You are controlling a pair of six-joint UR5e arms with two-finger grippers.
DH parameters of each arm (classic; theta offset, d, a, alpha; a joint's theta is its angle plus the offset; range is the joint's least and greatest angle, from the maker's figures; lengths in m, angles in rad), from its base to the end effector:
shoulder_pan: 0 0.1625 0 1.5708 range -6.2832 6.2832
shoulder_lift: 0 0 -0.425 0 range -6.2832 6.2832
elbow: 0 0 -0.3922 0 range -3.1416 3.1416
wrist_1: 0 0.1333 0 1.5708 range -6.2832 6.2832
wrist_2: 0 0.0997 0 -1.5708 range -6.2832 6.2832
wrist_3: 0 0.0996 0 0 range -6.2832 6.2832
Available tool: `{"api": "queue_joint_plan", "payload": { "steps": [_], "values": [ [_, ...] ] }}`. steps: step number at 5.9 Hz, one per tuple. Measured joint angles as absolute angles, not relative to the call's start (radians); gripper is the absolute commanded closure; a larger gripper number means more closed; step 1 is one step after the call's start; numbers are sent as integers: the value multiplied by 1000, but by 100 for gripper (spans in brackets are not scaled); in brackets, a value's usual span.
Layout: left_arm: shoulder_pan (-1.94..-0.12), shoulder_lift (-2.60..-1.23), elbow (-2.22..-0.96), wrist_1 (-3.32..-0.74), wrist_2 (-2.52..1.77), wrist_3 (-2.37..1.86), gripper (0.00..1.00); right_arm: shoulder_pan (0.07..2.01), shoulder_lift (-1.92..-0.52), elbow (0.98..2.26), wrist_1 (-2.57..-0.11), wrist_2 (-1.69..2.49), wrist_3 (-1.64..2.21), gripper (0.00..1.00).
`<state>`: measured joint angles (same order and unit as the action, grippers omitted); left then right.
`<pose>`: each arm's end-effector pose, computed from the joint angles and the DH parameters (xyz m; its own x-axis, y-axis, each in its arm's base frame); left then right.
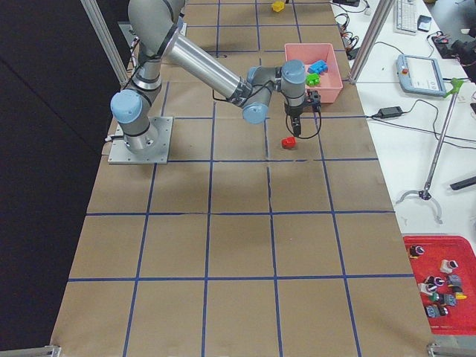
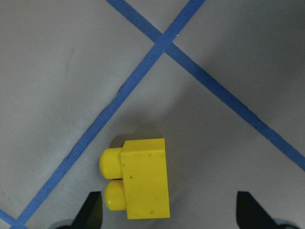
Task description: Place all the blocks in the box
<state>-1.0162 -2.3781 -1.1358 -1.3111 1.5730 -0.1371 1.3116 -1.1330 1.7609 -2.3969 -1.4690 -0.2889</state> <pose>0.2872 -0.7164 0.2035 -0.7707 -0.6369 -0.0175 -0.6346 0.7649 0.1110 -0.0190 -0.6310 0.2395 -0.9982 -0.0441 -0.0394 -0.0345 0.9755 -0.2171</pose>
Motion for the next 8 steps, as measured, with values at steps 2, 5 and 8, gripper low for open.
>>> {"api": "queue_joint_plan", "payload": {
  "steps": [2, 5, 8],
  "values": [
    [-1005, -2369, -1235, -1196, 1580, -121, 7, 1305, -1080, 1812, -2520, -1470, -292, 2],
    [-993, -2360, -1263, -1153, 1587, -111, 45, 1303, -1053, 1825, -2540, -1473, -294, 62],
    [-992, -2354, -1252, -1165, 1583, -107, 81, 1302, -1051, 1813, -2517, -1474, -291, 97]
  ]
}}
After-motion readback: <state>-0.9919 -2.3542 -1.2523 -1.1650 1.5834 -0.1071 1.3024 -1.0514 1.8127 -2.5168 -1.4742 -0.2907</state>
